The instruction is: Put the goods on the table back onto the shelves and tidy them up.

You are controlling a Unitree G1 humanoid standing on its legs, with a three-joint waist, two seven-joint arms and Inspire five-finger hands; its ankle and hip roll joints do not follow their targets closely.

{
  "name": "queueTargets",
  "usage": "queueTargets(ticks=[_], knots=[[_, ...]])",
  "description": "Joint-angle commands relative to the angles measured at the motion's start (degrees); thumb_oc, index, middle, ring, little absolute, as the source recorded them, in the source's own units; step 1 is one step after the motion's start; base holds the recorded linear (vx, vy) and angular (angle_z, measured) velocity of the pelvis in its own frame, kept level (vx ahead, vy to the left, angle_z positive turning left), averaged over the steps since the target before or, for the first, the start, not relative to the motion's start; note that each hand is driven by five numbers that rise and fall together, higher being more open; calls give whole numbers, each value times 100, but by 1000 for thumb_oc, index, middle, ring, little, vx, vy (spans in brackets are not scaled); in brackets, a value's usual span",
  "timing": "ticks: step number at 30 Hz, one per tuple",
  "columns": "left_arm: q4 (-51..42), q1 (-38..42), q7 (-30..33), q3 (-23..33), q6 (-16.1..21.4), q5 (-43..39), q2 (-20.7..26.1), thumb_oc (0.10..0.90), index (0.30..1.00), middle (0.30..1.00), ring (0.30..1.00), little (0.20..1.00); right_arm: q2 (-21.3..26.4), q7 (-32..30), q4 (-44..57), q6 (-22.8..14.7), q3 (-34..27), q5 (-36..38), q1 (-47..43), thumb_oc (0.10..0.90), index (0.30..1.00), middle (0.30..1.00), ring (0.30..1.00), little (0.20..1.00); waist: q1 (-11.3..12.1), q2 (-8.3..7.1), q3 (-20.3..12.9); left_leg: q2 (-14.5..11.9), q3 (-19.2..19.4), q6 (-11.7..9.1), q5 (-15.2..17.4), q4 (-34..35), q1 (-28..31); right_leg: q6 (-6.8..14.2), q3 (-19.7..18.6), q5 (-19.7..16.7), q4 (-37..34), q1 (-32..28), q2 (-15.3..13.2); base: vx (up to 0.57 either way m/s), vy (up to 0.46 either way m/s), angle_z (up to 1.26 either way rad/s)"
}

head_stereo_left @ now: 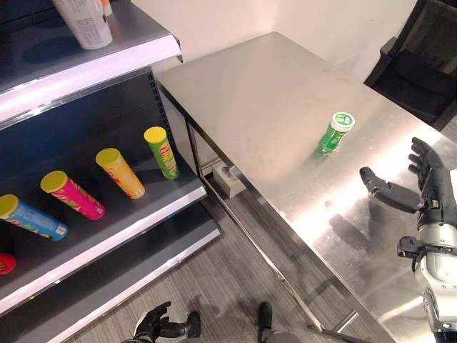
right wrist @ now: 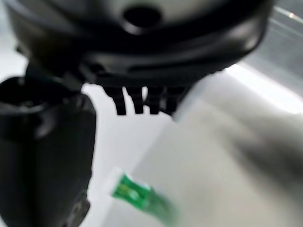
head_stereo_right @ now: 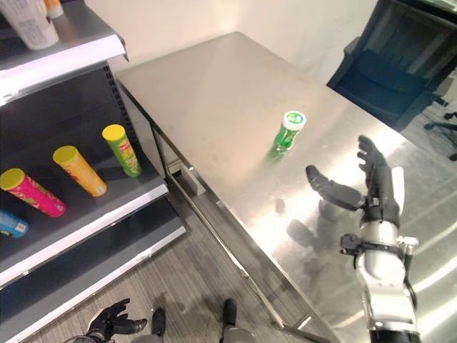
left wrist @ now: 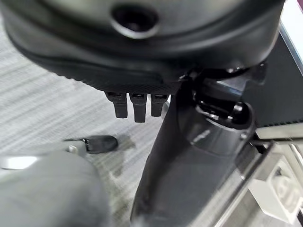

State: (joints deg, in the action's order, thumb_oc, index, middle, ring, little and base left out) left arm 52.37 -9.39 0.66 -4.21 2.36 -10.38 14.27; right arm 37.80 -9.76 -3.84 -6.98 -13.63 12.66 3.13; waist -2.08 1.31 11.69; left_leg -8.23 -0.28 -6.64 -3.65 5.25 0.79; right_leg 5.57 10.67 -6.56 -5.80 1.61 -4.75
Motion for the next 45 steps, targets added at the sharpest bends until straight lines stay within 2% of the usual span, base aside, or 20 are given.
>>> queueTargets(ticks=[1,5,12,20,36,37,38,45], knots=[[148,187,-6,-39,211,229,348,800,900,900,900,900,510,-214,177,-363,-331,-21,-564,800,900,900,900,900,131,-273,-208,-5,266,-125,430,-25,132,459,235,335,80,-55,-437,49,-20,6],[41,208,97,-144,226,183,326,800,900,900,900,900,556,-797,-305,-219,-150,-542,-1080,800,900,900,900,900,231,-196,-195,0,172,-144,406,-25,30,439,372,376,80,-53,-450,49,-18,12],[-7,170,144,-358,206,70,437,800,900,900,900,900,938,-1044,-1291,-131,535,-249,-2244,800,900,900,900,900,483,-234,-58,44,-13,-143,340,-25,-194,440,503,394,80,24,-473,17,-8,21],[-48,187,241,-442,227,62,477,800,900,900,900,900,1034,-1439,-1827,56,674,-538,-2670,800,900,900,900,900,543,-209,15,104,-123,-122,322,-25,-314,451,572,386,80,62,-518,16,3,10],[-149,161,339,-648,228,-88,506,800,900,900,900,900,1135,-1757,-2633,126,1243,-262,-3913,800,900,900,900,900,663,-139,77,167,-125,-81,328,-25,-363,475,515,348,80,157,-568,3,1,1],[-133,169,358,-658,229,-112,487,800,900,900,900,900,1155,-1820,-2672,105,1279,-251,-4023,486,429,429,429,429,669,-135,81,168,-127,-77,328,-25,-367,473,510,354,80,160,-564,0,0,0],[-125,183,372,-651,219,-85,476,800,900,900,900,900,1133,-1810,-2627,109,1261,-247,-3979,400,300,300,300,300,657,-127,91,163,-133,-77,331,-25,-367,469,506,362,80,162,-562,0,0,0],[-108,172,366,-604,201,-58,476,800,900,900,900,900,1117,-1823,-2344,104,1077,-336,-3717,400,300,300,300,300,636,-136,81,149,-136,-74,362,-25,-326,474,516,385,80,127,-562,0,0,0]])
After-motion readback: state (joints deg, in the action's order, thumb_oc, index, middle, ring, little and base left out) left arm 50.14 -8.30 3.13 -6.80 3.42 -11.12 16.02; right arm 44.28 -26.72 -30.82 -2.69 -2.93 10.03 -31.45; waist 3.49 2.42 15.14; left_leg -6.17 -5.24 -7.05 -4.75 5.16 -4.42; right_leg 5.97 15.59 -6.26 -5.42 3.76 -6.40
